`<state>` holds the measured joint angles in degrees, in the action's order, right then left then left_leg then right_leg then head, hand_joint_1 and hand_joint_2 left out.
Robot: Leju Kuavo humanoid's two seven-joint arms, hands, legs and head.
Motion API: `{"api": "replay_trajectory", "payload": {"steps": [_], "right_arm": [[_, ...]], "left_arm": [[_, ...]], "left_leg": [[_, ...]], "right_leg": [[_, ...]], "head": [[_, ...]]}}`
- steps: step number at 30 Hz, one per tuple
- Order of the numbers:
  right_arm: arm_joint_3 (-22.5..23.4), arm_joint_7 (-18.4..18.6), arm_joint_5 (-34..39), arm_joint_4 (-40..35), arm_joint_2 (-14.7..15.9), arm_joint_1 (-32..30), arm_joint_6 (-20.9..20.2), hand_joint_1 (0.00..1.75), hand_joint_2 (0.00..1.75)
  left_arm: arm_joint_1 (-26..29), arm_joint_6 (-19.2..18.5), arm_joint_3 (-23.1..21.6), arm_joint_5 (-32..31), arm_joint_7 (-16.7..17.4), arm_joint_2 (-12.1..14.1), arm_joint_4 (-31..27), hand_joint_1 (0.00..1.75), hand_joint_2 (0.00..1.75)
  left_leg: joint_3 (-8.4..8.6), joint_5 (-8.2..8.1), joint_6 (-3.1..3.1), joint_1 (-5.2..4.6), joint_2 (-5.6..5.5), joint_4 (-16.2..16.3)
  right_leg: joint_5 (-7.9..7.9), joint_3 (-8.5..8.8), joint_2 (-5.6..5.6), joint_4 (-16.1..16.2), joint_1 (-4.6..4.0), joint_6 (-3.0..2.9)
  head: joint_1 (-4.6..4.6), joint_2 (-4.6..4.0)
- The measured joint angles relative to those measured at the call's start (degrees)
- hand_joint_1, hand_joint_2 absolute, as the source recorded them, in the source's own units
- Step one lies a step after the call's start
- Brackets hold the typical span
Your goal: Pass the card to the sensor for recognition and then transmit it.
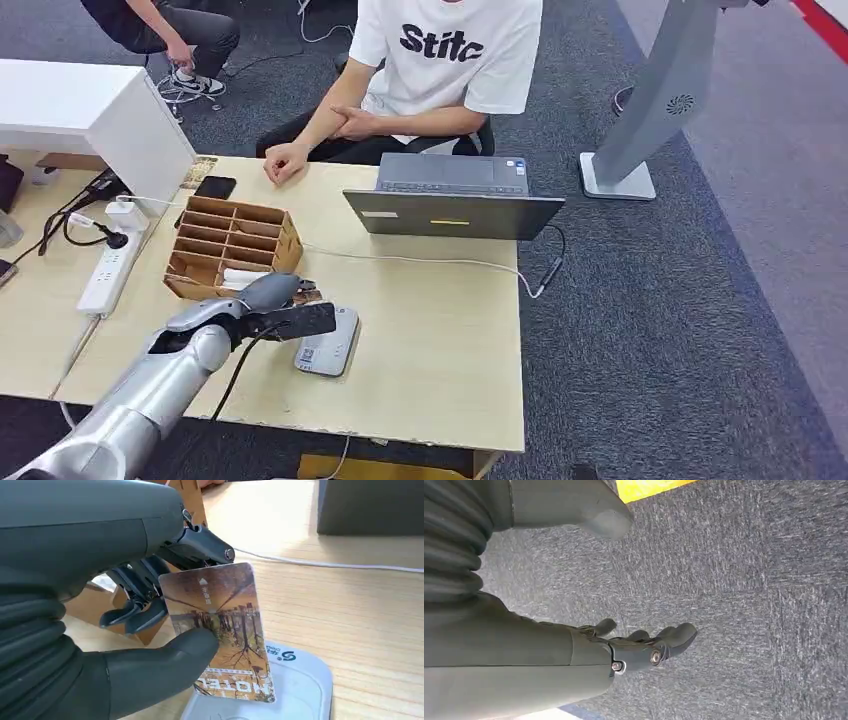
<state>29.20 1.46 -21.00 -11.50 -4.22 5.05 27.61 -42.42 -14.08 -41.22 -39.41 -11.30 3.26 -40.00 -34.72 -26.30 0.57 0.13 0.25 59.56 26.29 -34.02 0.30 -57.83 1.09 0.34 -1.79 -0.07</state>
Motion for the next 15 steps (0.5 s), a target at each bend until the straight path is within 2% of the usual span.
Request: {"api": "replay_trajectory", "payload": {"steps": [7,15], "right_arm": [[0.09,-0.17,-0.17,0.00,0.00,0.02,0.07,0.00,1.75],[0.33,-0.44,-0.18,0.00,0.00,0.02,0.07,0.00,1.75]], "left_arm": [[-0.76,2.78,-0.41,2.69,0.77,0.46,-0.26,1.75,1.75],[-1.64,3.02,-0.41,3.02,0.92,0.90,-0.46,1.75,1.75]], "left_leg": [[0.00,0.01,-0.01,0.00,0.00,0.00],[0.00,0.01,-0.01,0.00,0.00,0.00]], "right_leg": [[-0.01,0.00,0.00,0.00,0.00,0.00],[-0.01,0.00,0.00,0.00,0.00,0.01]], "head": [[-0.02,0.00],[-0.02,0.00]]}}
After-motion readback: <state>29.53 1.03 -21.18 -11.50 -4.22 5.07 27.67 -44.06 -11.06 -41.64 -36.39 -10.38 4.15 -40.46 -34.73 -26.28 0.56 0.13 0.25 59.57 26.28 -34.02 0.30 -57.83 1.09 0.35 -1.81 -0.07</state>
